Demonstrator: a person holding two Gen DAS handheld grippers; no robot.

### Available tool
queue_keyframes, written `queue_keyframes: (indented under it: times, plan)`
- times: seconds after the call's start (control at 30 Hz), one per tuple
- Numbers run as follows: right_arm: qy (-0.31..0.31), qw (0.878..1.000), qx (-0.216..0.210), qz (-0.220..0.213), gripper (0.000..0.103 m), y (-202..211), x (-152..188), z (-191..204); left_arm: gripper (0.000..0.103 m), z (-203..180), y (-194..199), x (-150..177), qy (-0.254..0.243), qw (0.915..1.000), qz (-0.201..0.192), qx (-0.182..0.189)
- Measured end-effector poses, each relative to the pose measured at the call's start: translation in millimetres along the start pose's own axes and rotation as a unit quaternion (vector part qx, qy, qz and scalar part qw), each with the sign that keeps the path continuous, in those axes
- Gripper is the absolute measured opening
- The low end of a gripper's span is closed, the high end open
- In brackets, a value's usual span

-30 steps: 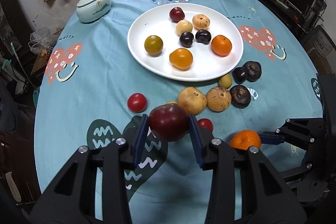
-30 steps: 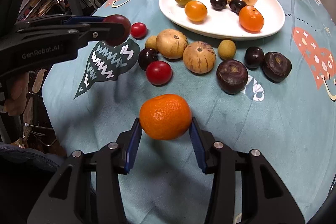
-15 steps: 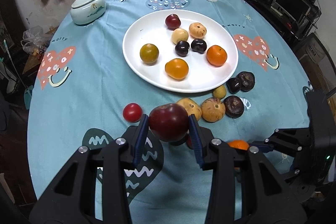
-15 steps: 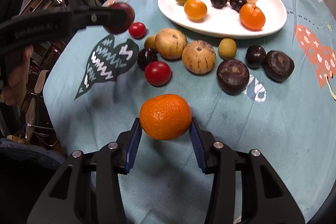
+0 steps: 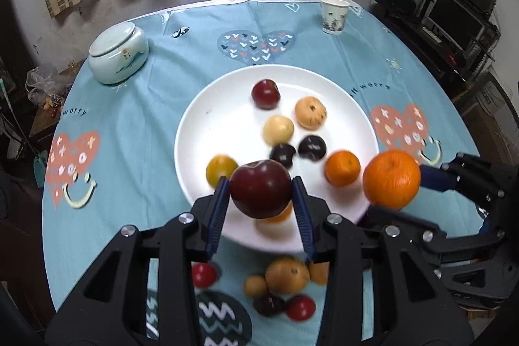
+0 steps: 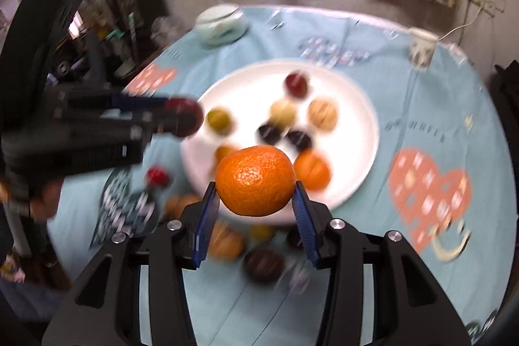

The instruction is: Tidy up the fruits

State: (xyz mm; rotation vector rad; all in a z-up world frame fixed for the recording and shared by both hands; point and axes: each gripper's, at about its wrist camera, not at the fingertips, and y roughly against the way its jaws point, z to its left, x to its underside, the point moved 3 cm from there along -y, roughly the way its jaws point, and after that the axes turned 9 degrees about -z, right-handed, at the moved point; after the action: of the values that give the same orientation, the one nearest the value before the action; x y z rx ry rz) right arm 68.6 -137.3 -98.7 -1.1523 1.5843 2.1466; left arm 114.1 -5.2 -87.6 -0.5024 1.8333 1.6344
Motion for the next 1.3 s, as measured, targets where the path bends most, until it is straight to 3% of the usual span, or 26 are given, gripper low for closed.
queue_keyframes:
  times: [0.17,0.3,0.33,0.37,0.4,0.47,0.6,0.7,0.9,1.07,1.3]
  plan:
    - [-0.001,1.0,0.019,0.0,0.046,-35,-29,-20,0.04,2,-27,-14,-0.013,0.9997,0.003,-0.022]
    - [0.002,1.0,0.02,0.024,0.047,-67,-36,-31,0.041,8,-44,-17,-0.017,0.9993,0.009,-0.033]
    - [0.002,0.999,0.022,0.028,0.048,-70,-37,-32,0.041,10,-49,-17,-0.015,0.9993,0.012,-0.033]
    - [0.001,0.999,0.023,0.029,0.057,-74,-38,-34,0.042,12,-51,-17,-0.013,0.9992,0.014,-0.034]
    - [-0.001,0.999,0.028,0.023,0.069,-76,-40,-37,0.048,14,-54,-17,-0.011,0.9992,0.016,-0.034]
    - [-0.009,0.999,0.029,0.014,0.069,-77,-44,-42,0.055,16,-55,-17,-0.009,0.999,0.009,-0.043]
    - [-0.014,0.999,0.035,0.005,0.069,-73,-46,-47,0.056,22,-48,-22,0.003,0.999,-0.008,-0.043]
    - [-0.026,0.999,0.034,-0.001,0.069,-64,-40,-49,0.067,26,-37,-21,0.013,0.9983,-0.024,-0.051]
    - [-0.06,0.998,0.017,0.012,0.069,-36,-6,-43,0.073,27,-7,0,0.019,0.9982,-0.031,-0.049]
    - [-0.086,0.996,0.003,0.038,0.069,-9,45,-28,0.08,23,30,44,0.013,0.9987,-0.036,-0.035]
    - [-0.099,0.991,0.01,0.087,0.069,10,117,-6,0.08,26,54,113,0.029,0.9992,0.01,-0.027]
